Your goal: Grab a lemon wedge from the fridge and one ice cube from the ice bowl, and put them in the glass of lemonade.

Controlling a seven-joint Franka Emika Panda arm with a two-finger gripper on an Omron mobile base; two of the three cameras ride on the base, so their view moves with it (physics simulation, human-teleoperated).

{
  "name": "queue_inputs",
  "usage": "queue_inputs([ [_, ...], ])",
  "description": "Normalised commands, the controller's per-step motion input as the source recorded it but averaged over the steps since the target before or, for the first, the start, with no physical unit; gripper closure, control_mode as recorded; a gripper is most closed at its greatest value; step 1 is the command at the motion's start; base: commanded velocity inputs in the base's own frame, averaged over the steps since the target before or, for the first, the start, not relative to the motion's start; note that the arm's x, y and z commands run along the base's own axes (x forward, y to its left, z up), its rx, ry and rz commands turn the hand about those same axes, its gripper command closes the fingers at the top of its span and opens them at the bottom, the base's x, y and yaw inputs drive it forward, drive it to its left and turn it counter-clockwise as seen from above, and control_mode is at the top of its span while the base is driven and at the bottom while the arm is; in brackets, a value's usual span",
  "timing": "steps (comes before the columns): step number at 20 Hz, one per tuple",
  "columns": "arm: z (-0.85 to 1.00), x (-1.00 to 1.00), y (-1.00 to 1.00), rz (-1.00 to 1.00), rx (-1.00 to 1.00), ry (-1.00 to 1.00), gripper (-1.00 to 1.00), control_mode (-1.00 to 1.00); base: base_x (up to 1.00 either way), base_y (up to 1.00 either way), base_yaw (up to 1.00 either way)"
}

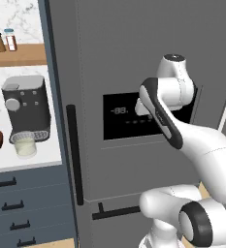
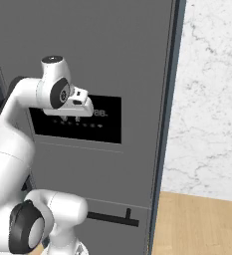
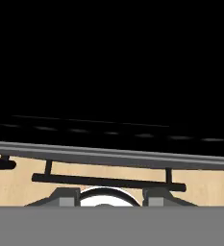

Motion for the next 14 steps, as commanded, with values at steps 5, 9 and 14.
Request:
queue_inputs([
  [5, 0.00, -0.28, 0.00, 0.00, 0.00, 0.01, -1.00, -1.00, 0.00, 0.00, 0.00],
  [9, -0.01, -0.79, 0.02, 0.00, 0.00, -0.02, -1.00, -1.00, 0.00, 0.00, 0.00],
  [14, -0.01, -0.93, 0.07, 0.00, 0.00, -0.11, -1.00, -1.00, 0.00, 0.00, 0.00],
])
